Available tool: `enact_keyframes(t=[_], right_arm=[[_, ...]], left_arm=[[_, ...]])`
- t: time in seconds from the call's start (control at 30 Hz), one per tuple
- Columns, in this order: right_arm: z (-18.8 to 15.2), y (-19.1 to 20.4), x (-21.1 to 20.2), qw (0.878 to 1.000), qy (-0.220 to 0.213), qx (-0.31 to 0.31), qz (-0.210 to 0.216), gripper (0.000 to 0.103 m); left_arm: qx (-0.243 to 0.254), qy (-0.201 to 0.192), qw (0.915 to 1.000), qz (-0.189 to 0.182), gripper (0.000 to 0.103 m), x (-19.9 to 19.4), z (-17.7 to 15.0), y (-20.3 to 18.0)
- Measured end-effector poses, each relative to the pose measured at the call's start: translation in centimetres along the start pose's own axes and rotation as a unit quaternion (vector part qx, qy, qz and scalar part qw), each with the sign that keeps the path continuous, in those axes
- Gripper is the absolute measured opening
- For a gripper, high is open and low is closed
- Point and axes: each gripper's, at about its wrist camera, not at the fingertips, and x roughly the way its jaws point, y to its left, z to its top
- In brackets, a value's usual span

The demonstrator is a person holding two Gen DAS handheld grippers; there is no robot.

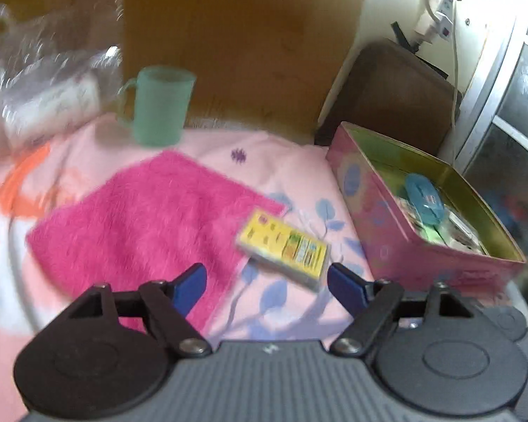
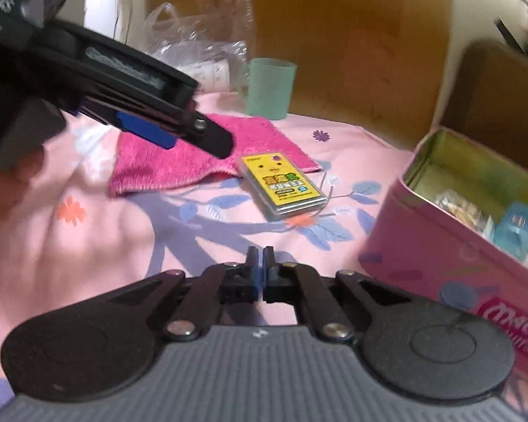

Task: Organize soft objects
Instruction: 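Grasp the yellow card pack with the right gripper, then carry the yellow card pack into the tin and open the right gripper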

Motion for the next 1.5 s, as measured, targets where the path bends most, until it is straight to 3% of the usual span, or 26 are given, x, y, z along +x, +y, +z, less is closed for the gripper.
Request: enact_keyframes(t=[0.03, 0.07, 0.17, 0.3, 0.43, 0.47, 0.63, 0.77, 0.9, 1.13, 1.3, 1.4, 1.5], right_arm=[[0.3, -0.4, 0.1, 1.000, -0.002, 0.009, -0.003, 0.009], [0.6, -0.5, 0.3, 1.000, -0.004, 0.014, -0.004, 0.018], [1.5, -1.0, 1.6, 0.999, -0.003, 0.036, -0.001, 0.041], [2.2, -1.2, 3.8, 0.999, 0.005, 0.054, 0.001, 0.042], [2.8, -1.7, 5.6, 0.997, 0.010, 0.075, 0.000, 0.051], [2.9, -1.7, 5.8, 0.997, 0.007, 0.077, -0.001, 0.051], [2.6, -1.5, 4.8, 0.997, 0.005, 0.077, -0.011, 0.044], [0.5, -1.6, 0.7, 0.996, -0.008, 0.089, -0.011, 0.044], [-2.9, -1.8, -4.4, 0.994, -0.019, 0.104, -0.040, 0.044], [-8.1, -2.9, -11.0, 0.982, -0.029, 0.140, -0.121, 0.045], [-10.4, -4.3, -13.7, 0.974, -0.041, 0.152, -0.164, 0.049], [-11.4, -5.0, -14.4, 0.973, -0.041, 0.163, -0.159, 0.050], [-11.9, -5.4, -13.8, 0.974, -0.042, 0.160, -0.157, 0.059]], left_arm=[[0.005, -0.009, 0.9999, 0.005, 0.089, 0.4, 0.7, -0.3], [0.009, -0.016, 0.9998, 0.003, 0.090, 1.0, 1.5, -0.4], [0.015, 0.008, 0.9998, 0.003, 0.088, 4.2, 3.7, 0.1], [0.025, 0.046, 0.9983, -0.025, 0.079, 6.7, 4.5, 0.4], [0.039, 0.076, 0.9955, -0.042, 0.068, 8.7, 4.2, 0.2], [0.034, 0.088, 0.9943, -0.049, 0.068, 9.2, 4.0, 0.2], [0.037, 0.077, 0.9954, -0.045, 0.068, 7.4, 3.0, -0.9], [0.053, 0.059, 0.9941, -0.073, 0.071, 4.0, 1.7, -3.4], [0.062, 0.072, 0.9893, -0.111, 0.071, 1.8, -1.3, -6.9], [0.095, 0.120, 0.9736, -0.169, 0.073, 2.5, -5.2, -14.5], [0.135, 0.131, 0.9612, -0.202, 0.078, 2.8, -6.3, -18.7], [0.141, 0.130, 0.9606, -0.201, 0.083, 2.6, -6.4, -19.3], [0.135, 0.129, 0.9635, -0.191, 0.082, 2.9, -5.8, -18.9]])
